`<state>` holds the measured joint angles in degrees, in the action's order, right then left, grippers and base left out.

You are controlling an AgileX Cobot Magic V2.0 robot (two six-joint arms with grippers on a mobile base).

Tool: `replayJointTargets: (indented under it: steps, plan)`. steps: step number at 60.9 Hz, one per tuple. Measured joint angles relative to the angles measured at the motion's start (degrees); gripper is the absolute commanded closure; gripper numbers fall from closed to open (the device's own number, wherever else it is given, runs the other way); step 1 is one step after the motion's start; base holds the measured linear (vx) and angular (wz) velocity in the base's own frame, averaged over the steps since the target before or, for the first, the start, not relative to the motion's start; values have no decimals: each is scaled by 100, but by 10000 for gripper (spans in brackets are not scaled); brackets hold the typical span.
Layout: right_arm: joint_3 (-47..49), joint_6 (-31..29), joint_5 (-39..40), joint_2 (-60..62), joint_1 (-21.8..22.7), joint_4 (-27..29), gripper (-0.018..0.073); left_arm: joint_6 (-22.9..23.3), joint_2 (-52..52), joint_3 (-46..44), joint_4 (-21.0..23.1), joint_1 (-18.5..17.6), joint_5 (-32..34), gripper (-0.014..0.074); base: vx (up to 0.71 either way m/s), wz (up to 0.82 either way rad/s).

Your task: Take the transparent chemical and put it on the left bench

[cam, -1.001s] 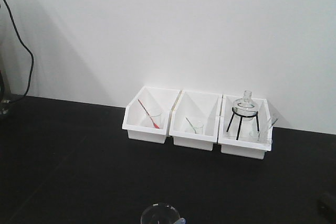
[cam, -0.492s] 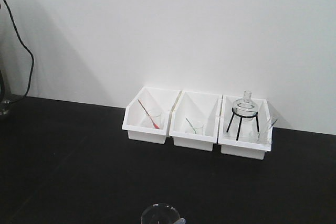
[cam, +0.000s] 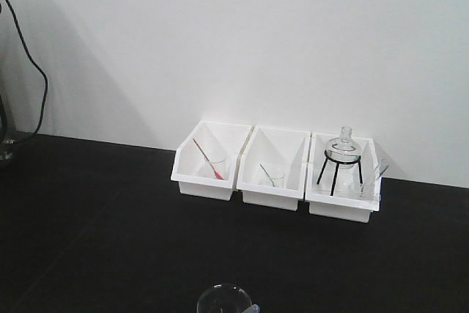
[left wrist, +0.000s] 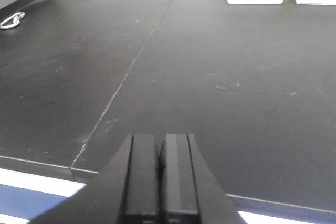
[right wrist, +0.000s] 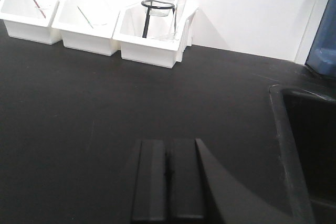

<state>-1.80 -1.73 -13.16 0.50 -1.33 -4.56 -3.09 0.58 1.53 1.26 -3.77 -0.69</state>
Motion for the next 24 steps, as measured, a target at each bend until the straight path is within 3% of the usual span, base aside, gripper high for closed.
replayJointTargets:
  steps: [24]
  plan:
    - [0, -4, 0, 0, 0, 5, 566, 0, 0, 0, 0, 0, 0, 600, 0, 0]
